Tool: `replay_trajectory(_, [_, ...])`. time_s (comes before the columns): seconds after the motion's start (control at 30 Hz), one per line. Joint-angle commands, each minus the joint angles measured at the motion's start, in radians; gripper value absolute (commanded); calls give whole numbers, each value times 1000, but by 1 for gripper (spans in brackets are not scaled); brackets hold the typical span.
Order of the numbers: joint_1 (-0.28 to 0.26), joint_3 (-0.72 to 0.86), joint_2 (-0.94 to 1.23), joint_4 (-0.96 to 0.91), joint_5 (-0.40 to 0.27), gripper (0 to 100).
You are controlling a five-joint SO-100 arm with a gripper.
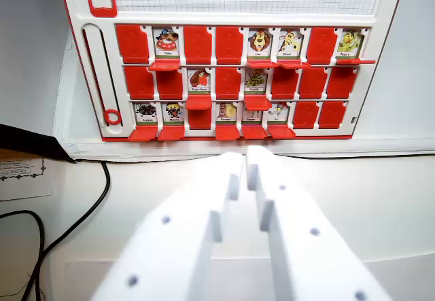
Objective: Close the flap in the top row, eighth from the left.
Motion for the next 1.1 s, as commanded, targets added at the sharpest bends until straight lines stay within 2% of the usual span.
replay_trajectory(0.0, [8, 2, 58, -34, 3, 0])
replay_trajectory(0.4, [12, 17, 66, -38, 0, 0])
replay_trajectory(0.53, [37, 77, 97, -72, -18, 0])
replay_trajectory(0.67, [98, 156, 127, -138, -60, 0])
replay_trajectory(1.07, [347, 431, 140, -430, -163, 0])
